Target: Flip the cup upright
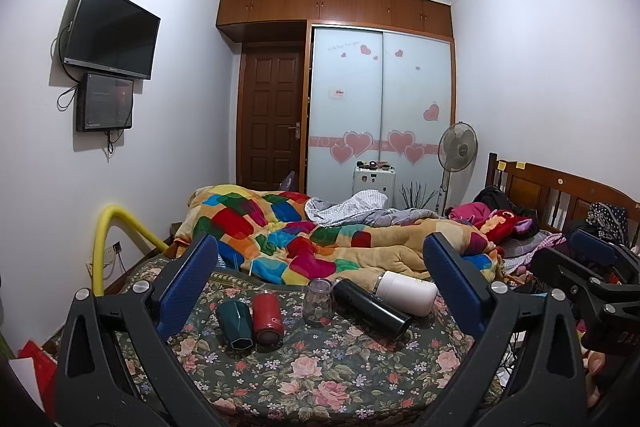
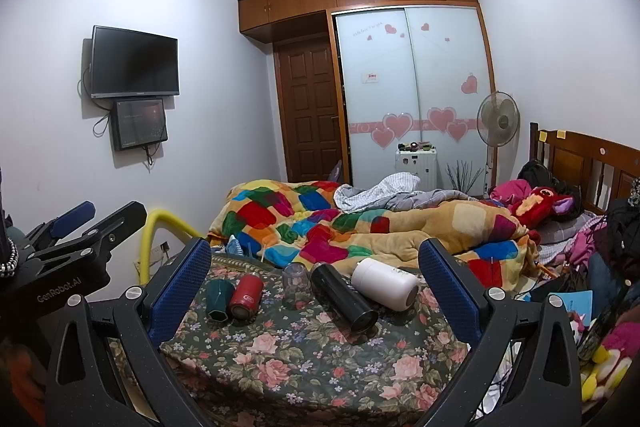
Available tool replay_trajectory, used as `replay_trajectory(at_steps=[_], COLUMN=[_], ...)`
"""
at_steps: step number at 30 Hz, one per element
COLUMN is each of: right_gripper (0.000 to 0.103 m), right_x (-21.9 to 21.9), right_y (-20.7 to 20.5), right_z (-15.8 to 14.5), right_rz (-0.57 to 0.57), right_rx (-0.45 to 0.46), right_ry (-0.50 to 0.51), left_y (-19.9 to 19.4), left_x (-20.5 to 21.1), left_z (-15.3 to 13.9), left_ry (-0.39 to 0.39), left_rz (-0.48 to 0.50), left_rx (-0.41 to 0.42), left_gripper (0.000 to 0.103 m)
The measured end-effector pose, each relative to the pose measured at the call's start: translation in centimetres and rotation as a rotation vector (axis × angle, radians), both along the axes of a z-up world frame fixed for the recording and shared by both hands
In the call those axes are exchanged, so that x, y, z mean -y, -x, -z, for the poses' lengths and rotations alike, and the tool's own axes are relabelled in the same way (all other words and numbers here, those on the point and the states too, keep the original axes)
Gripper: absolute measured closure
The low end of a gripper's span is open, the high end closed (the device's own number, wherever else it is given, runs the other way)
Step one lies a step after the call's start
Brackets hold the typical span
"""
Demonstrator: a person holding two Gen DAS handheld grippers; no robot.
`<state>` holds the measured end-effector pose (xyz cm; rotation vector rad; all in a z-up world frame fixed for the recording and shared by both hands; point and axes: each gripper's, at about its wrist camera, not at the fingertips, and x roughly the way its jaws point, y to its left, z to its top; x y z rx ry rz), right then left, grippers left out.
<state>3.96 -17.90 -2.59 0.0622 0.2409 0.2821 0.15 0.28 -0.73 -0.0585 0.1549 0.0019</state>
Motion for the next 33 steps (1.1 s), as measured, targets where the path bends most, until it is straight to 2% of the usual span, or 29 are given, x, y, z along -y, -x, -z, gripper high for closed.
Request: replay_trajectory(at_steps=[21,22,33], right_gripper=[0.000,0.000,0.000], right_x=[0.0,0.3,0.5], right_y=[-0.2,-0.5,-0.6], right_z=[-0.1,0.9,1.4], right_rz=[-0.002,-0.002,-0.005], right_rx=[-0.007,-0.008,-0.015], right_ry=[-0.004,-0.005,-0.002], left_y=[-0.5,-0.5,-0.9], left_x=[0.1,0.1,0.0], left_z=[0.0,0.1,0.3], left_ry=[-0.002,-0.001,0.002], left_rz=[-0.012,-0.013,-0.017], left_rx=[-0.022,-0.023,-0.028], left_gripper=[0.000,0.000,0.000])
